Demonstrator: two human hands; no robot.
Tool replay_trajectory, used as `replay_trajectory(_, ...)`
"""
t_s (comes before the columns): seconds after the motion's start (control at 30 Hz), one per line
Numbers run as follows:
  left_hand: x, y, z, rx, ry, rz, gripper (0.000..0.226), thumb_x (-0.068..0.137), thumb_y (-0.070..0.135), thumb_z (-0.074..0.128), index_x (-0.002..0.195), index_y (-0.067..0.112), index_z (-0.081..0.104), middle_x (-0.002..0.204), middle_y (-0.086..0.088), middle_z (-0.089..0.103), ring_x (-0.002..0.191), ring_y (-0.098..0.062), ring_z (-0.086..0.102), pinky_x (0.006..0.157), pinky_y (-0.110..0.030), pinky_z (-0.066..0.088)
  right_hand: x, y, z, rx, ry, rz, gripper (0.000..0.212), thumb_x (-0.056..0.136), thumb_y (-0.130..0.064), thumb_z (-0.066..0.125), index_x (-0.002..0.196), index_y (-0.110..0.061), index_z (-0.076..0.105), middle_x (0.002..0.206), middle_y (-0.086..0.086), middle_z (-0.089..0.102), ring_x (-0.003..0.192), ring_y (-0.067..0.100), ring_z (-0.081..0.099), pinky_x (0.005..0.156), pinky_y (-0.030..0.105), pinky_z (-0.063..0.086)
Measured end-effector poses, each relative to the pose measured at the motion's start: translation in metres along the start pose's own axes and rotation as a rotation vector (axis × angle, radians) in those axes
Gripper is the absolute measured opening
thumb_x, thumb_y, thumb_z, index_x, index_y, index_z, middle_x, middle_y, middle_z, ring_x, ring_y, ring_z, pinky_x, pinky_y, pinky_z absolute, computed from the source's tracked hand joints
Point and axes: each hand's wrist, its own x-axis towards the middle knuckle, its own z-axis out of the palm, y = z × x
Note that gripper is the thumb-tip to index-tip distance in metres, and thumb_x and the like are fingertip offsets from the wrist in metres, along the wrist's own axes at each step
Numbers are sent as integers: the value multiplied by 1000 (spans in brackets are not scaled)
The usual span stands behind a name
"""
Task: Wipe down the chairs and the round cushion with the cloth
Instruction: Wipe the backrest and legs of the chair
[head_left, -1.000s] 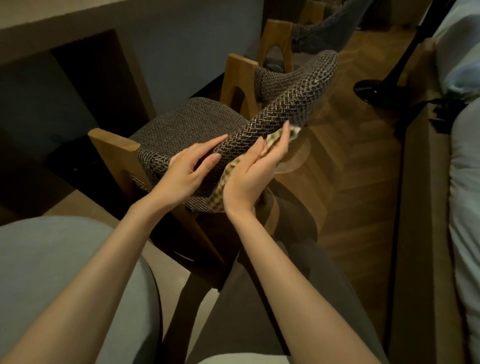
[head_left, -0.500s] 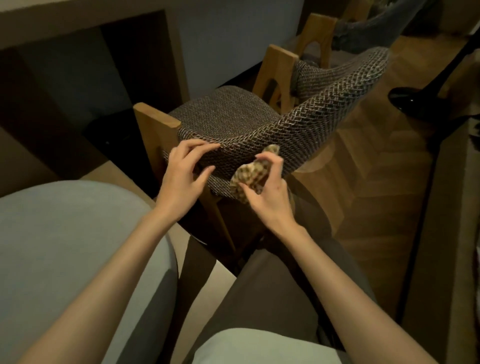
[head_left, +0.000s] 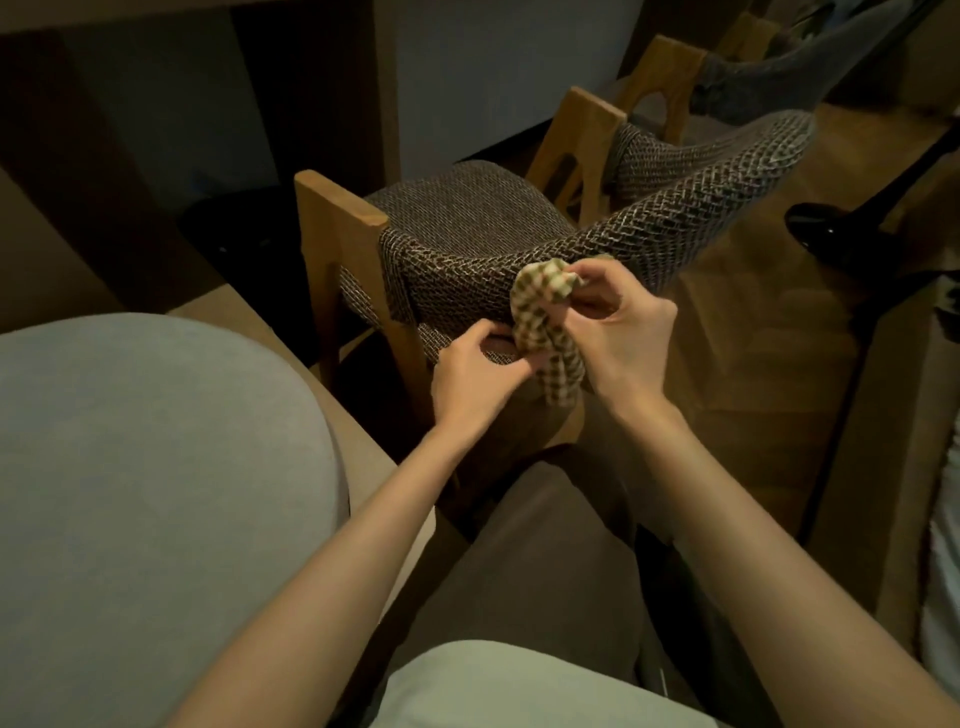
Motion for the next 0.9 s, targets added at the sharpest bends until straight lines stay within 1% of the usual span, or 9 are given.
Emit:
replay_trajectory(0.1, 3, -4, -4, -30, 90, 8, 19, 74, 39, 70, 90, 29, 72, 82, 15, 71, 76, -4, 65, 72, -35, 55, -4, 3, 6, 26, 12, 14, 29, 76, -9, 79, 104, -10, 72, 95, -4, 72, 85, 0, 68, 80, 22, 55)
replay_trajectory(0.3, 20, -30, -49, -57, 209, -23, 15, 75, 28, 67, 90, 28, 72, 77, 13, 69, 73, 0, 64, 70, -33, 56, -17, -4, 46, 20, -36, 59, 33, 76, -15, 77, 108, -9, 72, 101, 1, 73, 90, 3, 69, 84, 31, 57)
replay_trajectory(0.4, 37, -44, -75, -98, 275, -109, 17, 78, 21, 68, 94, 20, 72, 85, 3, 70, 83, -12, 67, 75, -41, 58, -18, -20, 79, 24, -117, 88, 32, 80, -16, 75, 110, -10, 72, 101, 0, 73, 90, 0, 68, 84, 30, 56)
replay_trajectory(0.5, 53, -42, -93, -165, 288, -151, 18, 80, 14, 69, 97, 13, 73, 90, -3, 70, 89, -17, 67, 80, -43, 57, -15, -35, 98, -58, -98, 59, 31, 82, -18, 73, 112, -12, 71, 99, 1, 74, 83, 2, 68, 82, 29, 55)
replay_trajectory(0.57, 60, -29, -99, -170, 328, -90, 17, 80, 15, 69, 97, 16, 72, 91, 4, 69, 89, -9, 65, 83, -36, 56, -12, -43, 99, -93, -50, 2, 31, 82, -15, 71, 113, -10, 70, 97, 5, 74, 81, 10, 69, 81, 31, 56)
replay_trajectory(0.67, 64, -11, -99, -242, 378, 55, 18, 81, 12, 69, 97, 16, 66, 94, 6, 66, 82, 6, 61, 70, -14, 51, 3, -50, 93, -55, 58, -32, 30, 82, -13, 70, 112, -9, 70, 99, 2, 73, 82, 0, 66, 81, 23, 56)
replay_trajectory(0.73, 64, -6, -95, -290, 382, 92, 15, 81, 7, 68, 94, 12, 62, 94, 1, 64, 78, 5, 61, 65, -11, 48, 13, -50, 90, -33, 54, 3, 29, 84, -17, 70, 112, -12, 71, 99, -2, 73, 79, -1, 66, 80, 24, 56)
replay_trajectory(0.83, 60, -22, -87, -337, 394, 60, 14, 81, 0, 66, 91, 8, 60, 90, -2, 62, 79, -3, 60, 69, -14, 48, 5, -45, 91, -151, -5, -101, 30, 81, -14, 71, 110, -9, 71, 99, 5, 74, 81, 12, 70, 81, 31, 57)
replay_trajectory(0.9, 55, -41, -79, -379, 372, -26, 14, 81, -2, 66, 88, 8, 60, 89, -7, 63, 81, -10, 60, 74, -25, 52, -11, -35, 95, -244, -91, -157, 29, 78, -10, 72, 108, -7, 72, 96, 10, 74, 81, 20, 72, 78, 34, 58)
